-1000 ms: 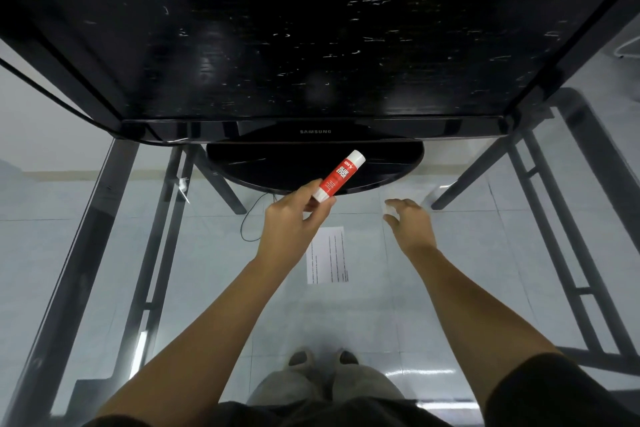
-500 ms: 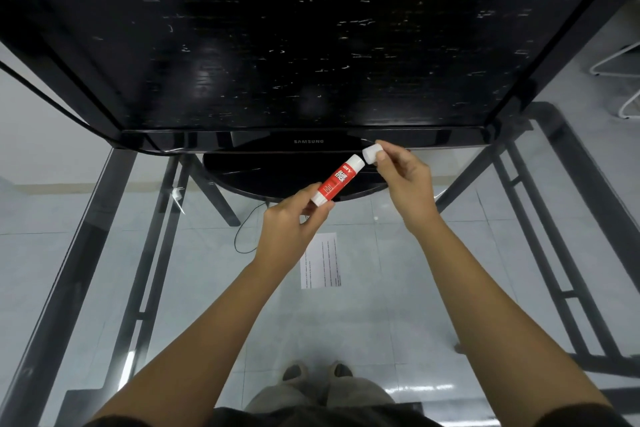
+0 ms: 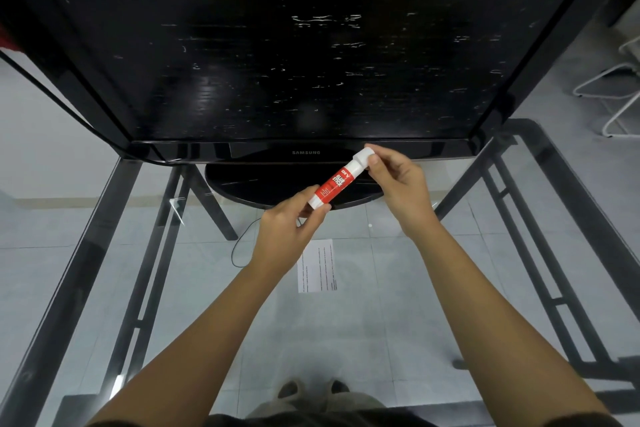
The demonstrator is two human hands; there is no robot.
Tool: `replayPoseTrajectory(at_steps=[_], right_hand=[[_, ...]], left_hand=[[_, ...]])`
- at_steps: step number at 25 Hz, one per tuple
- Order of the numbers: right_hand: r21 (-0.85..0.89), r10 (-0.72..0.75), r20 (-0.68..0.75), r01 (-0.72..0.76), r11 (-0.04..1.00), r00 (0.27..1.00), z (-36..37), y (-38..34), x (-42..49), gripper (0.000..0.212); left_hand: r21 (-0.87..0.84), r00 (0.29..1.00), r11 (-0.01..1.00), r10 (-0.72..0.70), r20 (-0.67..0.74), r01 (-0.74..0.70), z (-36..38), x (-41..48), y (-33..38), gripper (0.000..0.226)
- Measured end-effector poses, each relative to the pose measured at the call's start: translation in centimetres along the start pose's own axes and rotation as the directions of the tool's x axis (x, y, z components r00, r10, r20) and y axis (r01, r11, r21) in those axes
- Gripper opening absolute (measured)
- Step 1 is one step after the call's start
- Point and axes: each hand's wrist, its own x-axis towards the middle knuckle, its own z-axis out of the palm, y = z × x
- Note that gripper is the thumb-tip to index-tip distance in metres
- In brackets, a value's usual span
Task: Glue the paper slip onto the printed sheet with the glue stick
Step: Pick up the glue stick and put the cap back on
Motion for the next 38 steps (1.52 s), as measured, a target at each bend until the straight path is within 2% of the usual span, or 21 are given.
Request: replayPoseTrajectory(at_steps=[17, 31, 33, 35, 38], right_hand=[[-0.060, -0.050, 0.035, 0.052, 0.997, 0.998, -0.5, -0.6, -0.6, 0.021], [-0.090, 0.010, 0.060, -0.005, 0.996, 0.998, 0.3, -0.8, -0.9, 0.028], [-0.018, 0.042, 0.049, -0.041, 0.999, 0.998, 0.9, -0.6, -1.2, 0.035], [0.090, 0.132, 0.063, -0.137, 0.986, 0.989, 1.3, -0.1, -1.5, 0.042], [0.067, 0.221, 0.131, -0.231, 0.971, 0.967, 1.9, 1.1, -2.2, 0.030]], left_hand=[[0.032, 1.000, 0.999, 0.006, 0.007, -0.006, -0.4, 0.0, 0.8, 0.046], [0.076, 0.999, 0.997, 0.033, -0.036, -0.030, 0.1, -0.4, 0.2, 0.048], [0.048, 0.999, 0.999, 0.000, -0.054, 0.003, 0.3, -0.4, 0.0, 0.048], [0.034, 0.998, 0.999, -0.004, -0.057, 0.006, 0.6, -0.4, -0.3, 0.047], [0.056, 0.999, 0.998, 0.041, -0.010, -0.041, 1.4, -0.5, -1.3, 0.046]])
